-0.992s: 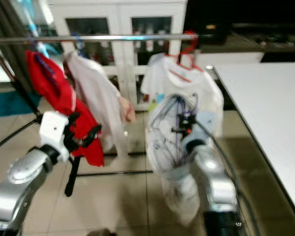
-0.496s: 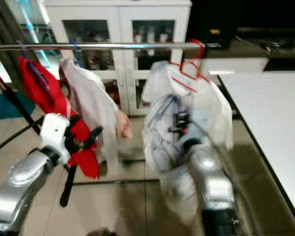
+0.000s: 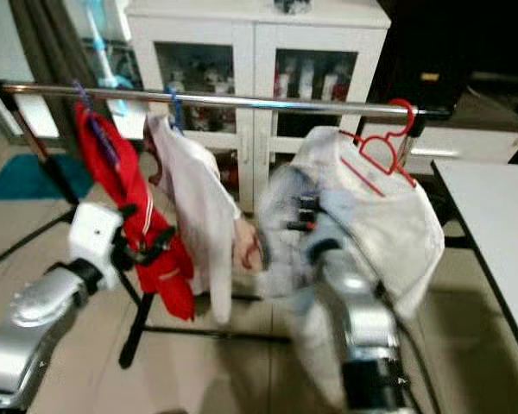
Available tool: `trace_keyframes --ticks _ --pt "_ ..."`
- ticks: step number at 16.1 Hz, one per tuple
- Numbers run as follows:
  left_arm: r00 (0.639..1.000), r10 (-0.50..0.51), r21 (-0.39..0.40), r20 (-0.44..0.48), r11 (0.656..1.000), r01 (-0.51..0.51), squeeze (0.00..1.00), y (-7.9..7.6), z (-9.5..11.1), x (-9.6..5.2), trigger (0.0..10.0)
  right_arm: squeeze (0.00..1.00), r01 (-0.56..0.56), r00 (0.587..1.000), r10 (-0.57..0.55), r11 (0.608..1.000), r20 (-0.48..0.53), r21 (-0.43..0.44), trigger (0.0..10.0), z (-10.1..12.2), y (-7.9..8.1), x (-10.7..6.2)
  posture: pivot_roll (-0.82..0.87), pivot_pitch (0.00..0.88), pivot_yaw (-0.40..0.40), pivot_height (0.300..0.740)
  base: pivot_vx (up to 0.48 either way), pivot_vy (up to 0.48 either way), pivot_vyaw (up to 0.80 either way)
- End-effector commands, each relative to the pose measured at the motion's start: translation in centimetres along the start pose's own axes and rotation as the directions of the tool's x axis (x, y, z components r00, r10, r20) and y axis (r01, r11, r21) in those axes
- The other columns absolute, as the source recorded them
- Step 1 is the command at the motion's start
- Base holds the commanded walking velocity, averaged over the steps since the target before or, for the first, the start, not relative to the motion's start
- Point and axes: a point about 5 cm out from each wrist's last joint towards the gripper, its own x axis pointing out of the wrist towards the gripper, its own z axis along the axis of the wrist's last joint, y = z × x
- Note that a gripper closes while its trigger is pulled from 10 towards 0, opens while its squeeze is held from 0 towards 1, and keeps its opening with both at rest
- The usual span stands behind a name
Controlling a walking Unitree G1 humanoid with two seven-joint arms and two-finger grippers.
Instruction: Hang hanger
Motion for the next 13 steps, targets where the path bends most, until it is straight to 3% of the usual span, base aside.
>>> trace_keyframes --ticks 1,4,10,13 --pt "0.999 -0.032 0.008 0.021 0.999 0.032 0.0 -0.7 0.5 0.3 10.0 0.0 0.018 0.992 -0.018 1.0 0.124 0.001 10.0 2.5 -0.8 0.0 0.0 0.011 0.016 0.74 0.337 0.0 0.0" --pt "0.999 -0.047 0.024 0.02 0.999 0.047 0.0 -0.8 0.5 0.4 10.0 0.0 -0.043 0.987 0.035 0.998 0.156 0.05 10.0 2.9 -0.2 -0.1 0.0 0.011 0.017 0.74 0.307 0.0 0.0" --pt "0.996 -0.085 0.041 0.028 0.996 0.084 0.0 -0.9 1.1 0.6 10.0 0.0 -0.09 0.972 0.079 0.995 0.22 0.039 10.0 4.2 0.8 -0.2 0.0 0.023 0.02 0.74 0.0 0.0 0.0" --pt "0.99 -0.128 0.065 0.062 0.99 0.124 0.0 -0.9 2.3 0.9 10.0 0.0 -0.122 0.966 0.111 0.992 0.235 0.034 10.0 5.4 1.5 0.8 0.0 0.027 0.019 0.74 0.0 0.0 0.0"
